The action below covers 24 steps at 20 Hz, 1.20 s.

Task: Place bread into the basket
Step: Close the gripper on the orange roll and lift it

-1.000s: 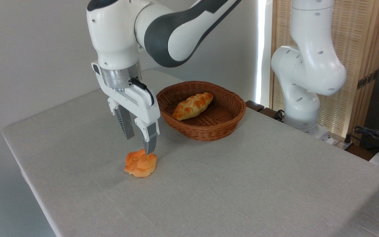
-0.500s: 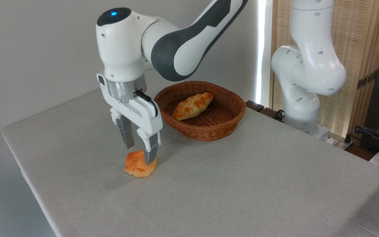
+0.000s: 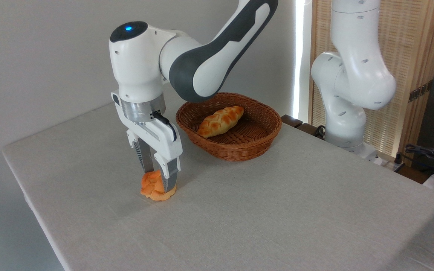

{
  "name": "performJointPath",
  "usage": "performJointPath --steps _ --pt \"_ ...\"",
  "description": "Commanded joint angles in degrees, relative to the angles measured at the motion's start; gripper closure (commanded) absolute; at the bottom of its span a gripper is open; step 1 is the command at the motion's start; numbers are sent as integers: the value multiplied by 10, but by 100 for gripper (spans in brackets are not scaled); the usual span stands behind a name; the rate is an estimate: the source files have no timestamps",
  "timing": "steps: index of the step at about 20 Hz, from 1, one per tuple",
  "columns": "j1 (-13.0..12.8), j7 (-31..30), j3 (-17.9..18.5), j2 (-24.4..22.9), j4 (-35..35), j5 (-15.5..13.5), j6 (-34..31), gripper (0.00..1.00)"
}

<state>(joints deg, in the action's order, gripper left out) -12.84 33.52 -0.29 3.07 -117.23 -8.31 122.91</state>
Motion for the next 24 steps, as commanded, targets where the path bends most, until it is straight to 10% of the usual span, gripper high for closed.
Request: performJointPath --steps 1,24 --pt "-3 17 6 -4 -7 -3 13 84" --pt "-3 17 11 -13 1 -4 -4 89"
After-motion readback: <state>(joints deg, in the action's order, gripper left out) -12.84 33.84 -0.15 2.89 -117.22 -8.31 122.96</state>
